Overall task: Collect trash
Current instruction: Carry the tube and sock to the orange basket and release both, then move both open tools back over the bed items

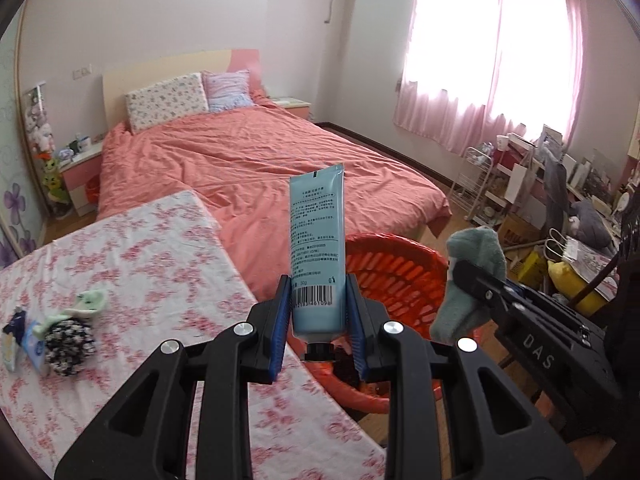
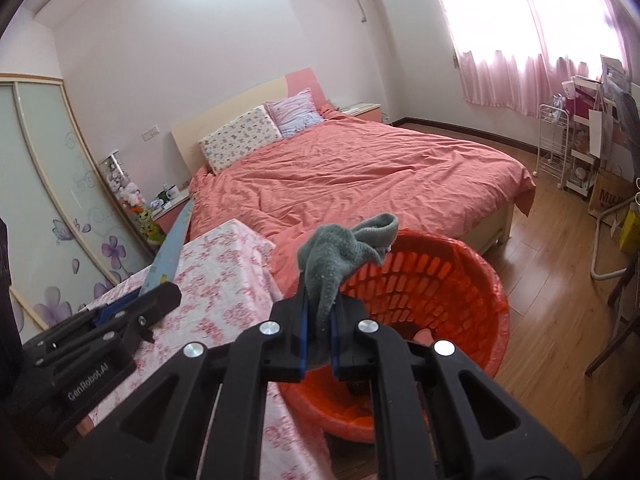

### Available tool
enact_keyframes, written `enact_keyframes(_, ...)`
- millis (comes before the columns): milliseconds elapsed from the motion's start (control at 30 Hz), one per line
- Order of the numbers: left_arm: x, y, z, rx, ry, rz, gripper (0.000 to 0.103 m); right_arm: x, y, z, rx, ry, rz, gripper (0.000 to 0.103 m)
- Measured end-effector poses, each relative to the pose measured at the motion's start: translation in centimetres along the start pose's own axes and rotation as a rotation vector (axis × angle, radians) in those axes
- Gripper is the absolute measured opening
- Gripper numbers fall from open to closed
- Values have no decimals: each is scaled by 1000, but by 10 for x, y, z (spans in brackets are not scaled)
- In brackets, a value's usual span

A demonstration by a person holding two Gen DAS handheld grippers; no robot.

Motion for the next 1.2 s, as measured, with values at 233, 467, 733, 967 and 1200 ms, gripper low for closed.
enact_keyframes(233,32,15,7,-14,-69,35,41,27,43,-7,86,-22,20,39)
enact_keyframes(467,31,-13,16,-34,-77,-54,56,32,43,6,62,-28,64,60)
enact_keyframes(733,7,-96,41,-44,-53,-287,78,38,-3,19,-38,-31,86,81)
enact_keyframes(967,-14,-200,68,-121,-65,-497,86,63,-61,44,-138,-97,56,86)
enact_keyframes(1200,-19,-311,94,-256,-110,-668,86,102,-123,80,-228,-194,-15,87)
Point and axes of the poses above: each gripper's, at about its wrist camera, not at the fingertips, and x roughly the way its jaws point, y to its right, z to its underside, the point moved 5 cm from there along x, roughly the way its jaws point, and after that the axes turned 14 degrees about -z, right-handed, at the moved point
